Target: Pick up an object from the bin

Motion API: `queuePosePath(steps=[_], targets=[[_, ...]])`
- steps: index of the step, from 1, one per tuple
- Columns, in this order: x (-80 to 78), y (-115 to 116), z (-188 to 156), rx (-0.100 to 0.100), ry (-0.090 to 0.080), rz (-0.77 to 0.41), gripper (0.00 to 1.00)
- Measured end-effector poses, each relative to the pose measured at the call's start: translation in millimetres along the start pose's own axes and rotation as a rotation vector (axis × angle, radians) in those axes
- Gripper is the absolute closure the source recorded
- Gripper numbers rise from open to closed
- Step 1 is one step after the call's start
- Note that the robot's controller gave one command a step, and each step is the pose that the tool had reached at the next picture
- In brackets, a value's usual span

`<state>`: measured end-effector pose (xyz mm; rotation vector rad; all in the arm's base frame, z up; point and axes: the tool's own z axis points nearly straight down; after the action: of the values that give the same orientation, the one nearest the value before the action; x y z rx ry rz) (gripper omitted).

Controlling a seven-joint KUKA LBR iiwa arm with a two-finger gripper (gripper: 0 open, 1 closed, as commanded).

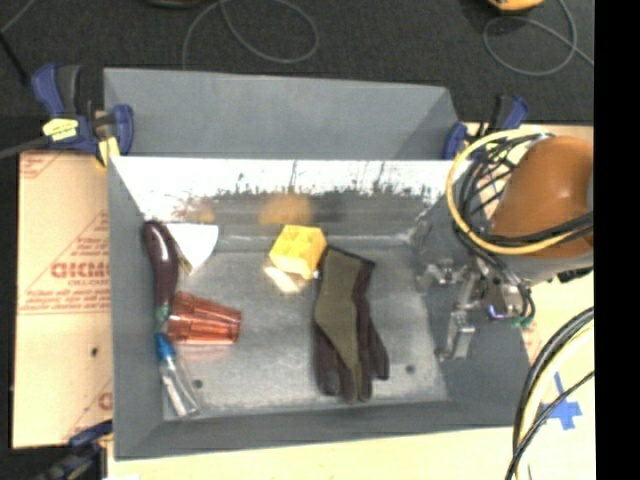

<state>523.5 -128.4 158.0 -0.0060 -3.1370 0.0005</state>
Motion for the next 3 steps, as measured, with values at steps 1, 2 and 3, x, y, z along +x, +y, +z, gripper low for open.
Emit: queuePosePath(steps=[1, 2, 3], targets=[[-1.6, 0, -5, 0.001, -0.008, -0.003, 0.00], [-2.7, 4, -5, 0.001, -0.009, 0.132, 0.00], [-4.0, 7, 20, -0.001, -0.010, 0.362, 0.00]])
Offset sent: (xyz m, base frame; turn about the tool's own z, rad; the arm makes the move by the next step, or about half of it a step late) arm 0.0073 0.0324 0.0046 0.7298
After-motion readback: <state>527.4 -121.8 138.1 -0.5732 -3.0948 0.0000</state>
